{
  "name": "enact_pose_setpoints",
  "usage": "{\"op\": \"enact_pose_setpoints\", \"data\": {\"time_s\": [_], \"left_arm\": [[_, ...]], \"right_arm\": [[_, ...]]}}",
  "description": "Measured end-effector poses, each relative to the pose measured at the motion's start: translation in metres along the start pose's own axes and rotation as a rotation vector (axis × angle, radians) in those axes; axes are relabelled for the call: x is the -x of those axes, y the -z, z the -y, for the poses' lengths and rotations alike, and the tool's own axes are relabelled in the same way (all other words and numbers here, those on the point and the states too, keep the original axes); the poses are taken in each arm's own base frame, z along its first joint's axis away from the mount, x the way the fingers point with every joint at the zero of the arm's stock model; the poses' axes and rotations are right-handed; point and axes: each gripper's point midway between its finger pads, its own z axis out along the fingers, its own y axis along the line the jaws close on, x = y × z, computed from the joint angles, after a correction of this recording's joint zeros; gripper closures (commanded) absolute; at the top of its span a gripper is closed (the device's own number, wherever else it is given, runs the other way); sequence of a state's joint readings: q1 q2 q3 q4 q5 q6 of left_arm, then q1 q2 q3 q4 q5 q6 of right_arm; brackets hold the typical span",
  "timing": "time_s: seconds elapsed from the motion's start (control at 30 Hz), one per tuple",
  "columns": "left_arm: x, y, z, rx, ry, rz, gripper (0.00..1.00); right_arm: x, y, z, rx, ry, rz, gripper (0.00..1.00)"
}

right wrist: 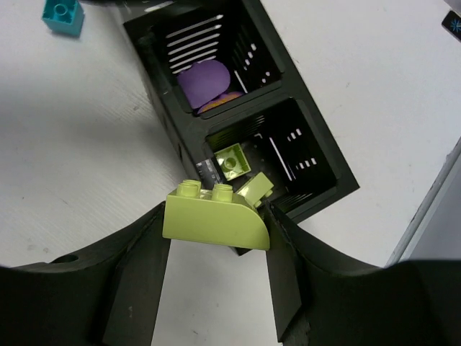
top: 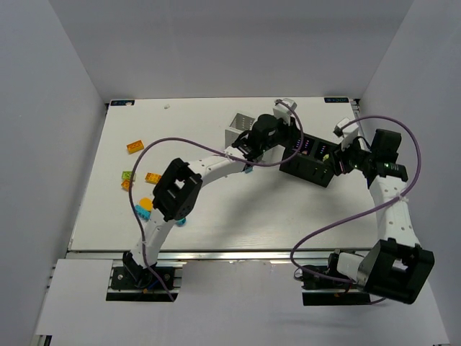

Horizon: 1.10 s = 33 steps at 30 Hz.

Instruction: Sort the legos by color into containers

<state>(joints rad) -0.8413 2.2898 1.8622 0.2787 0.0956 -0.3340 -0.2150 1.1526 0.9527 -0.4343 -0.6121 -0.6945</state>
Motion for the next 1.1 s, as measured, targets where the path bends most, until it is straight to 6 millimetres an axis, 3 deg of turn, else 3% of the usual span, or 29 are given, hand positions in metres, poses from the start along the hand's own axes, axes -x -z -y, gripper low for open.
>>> {"op": "enact_pose_setpoints", "data": {"time_s": [0.1,0.13,0.3,0.4,0.5,0.77,0.97,1.07,1.1], "left_arm": [[0.017,0.024,0.001,0.038,-0.002,0.001,0.88],[0.028,0.04,0.003,0.056,0.001,0.007,0.88],[0.079,0.12,0.017,0.103,0.019,0.09,0.7],[0.095,0.171,0.018,0.142,0.042,0.138,0.64],[0.092,0.213,0.012,0.194,0.065,0.149,0.56],[0.047,0.302,-0.022,0.394,0.149,0.109,0.38],[0.037,0.337,-0.035,0.486,0.217,0.12,0.32],[0.031,0.342,-0.038,0.513,0.239,0.103,0.28],[0.027,0.342,-0.039,0.52,0.243,0.091,0.27]], "right_arm": [[0.003,-0.006,0.016,-0.022,-0.069,-0.029,1.0],[0.004,-0.008,0.021,-0.032,-0.1,-0.039,1.0],[0.007,-0.018,0.043,-0.078,-0.25,-0.088,0.98],[0.007,-0.021,0.044,-0.075,-0.327,-0.107,0.93],[0.007,-0.02,0.041,-0.067,-0.38,-0.124,0.9],[-0.005,-0.03,0.031,-0.035,-0.46,-0.188,0.84],[-0.018,-0.041,0.027,-0.025,-0.488,-0.235,0.73],[-0.019,-0.044,0.03,-0.033,-0.484,-0.236,0.59],[-0.02,-0.045,0.032,-0.036,-0.483,-0.237,0.51]]}}
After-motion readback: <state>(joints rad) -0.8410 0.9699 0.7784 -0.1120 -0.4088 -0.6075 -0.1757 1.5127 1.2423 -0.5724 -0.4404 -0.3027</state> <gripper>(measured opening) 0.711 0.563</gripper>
